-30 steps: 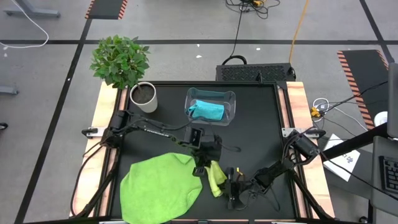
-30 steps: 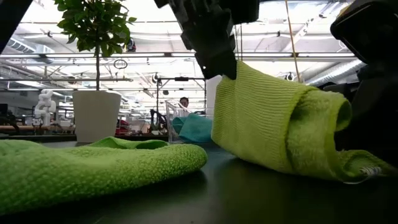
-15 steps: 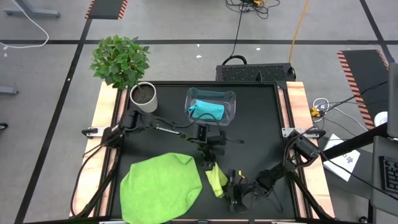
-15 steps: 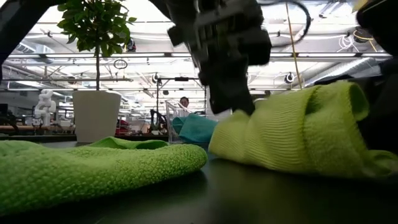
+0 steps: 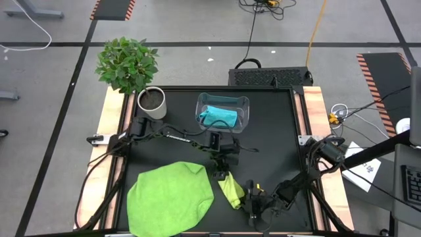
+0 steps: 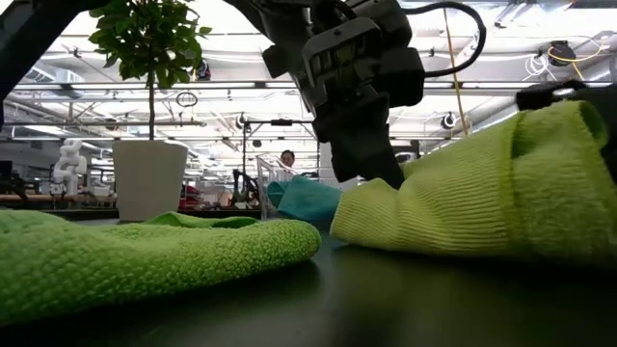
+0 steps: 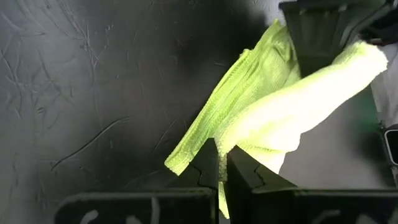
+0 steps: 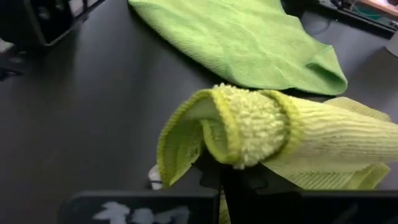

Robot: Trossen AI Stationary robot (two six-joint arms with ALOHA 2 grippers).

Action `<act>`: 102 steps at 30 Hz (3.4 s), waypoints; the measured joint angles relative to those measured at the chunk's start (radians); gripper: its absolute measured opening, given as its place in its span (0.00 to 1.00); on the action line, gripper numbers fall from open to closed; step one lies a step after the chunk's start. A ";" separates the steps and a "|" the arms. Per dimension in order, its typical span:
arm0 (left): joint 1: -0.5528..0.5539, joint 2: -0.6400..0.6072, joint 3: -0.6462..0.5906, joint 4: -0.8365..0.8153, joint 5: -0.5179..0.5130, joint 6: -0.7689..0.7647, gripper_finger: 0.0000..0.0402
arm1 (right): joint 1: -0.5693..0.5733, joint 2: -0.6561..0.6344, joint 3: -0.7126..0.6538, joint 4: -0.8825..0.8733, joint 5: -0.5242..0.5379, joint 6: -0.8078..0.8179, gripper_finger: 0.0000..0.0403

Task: Fold microfiber towels
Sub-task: Fold the light green towel

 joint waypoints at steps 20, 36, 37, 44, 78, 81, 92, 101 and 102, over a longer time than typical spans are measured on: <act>-0.007 0.016 0.001 0.018 -0.054 0.007 0.03 | 0.120 -0.187 0.002 -0.200 0.207 0.107 0.00; -0.028 0.034 0.001 0.038 -0.062 0.001 0.02 | 0.042 -0.213 0.002 -0.278 0.132 0.063 0.00; -0.032 0.035 0.001 0.041 -0.062 0.004 0.01 | 0.026 -0.208 0.003 -0.275 0.115 0.066 0.00; -0.045 0.035 0.001 0.048 -0.088 0.012 0.03 | -0.046 -0.141 0.003 -0.277 -0.054 0.185 0.00; -0.038 0.031 -0.038 0.013 -0.222 0.058 0.18 | -0.026 -0.077 -0.012 -0.295 -0.105 0.328 0.00; -0.043 0.030 -0.035 0.022 -0.228 0.077 0.27 | -0.026 -0.077 -0.028 -0.283 -0.109 0.348 0.00; -0.044 -0.093 -0.034 0.025 -0.279 0.112 0.58 | -0.030 -0.076 -0.055 -0.260 -0.130 0.373 0.00; -0.095 -0.157 -0.037 -0.002 -0.160 0.067 0.56 | -0.030 -0.075 -0.056 -0.257 -0.130 0.366 0.00; -0.110 -0.157 -0.050 0.018 -0.148 0.067 0.54 | -0.030 -0.075 -0.058 -0.257 -0.130 0.366 0.00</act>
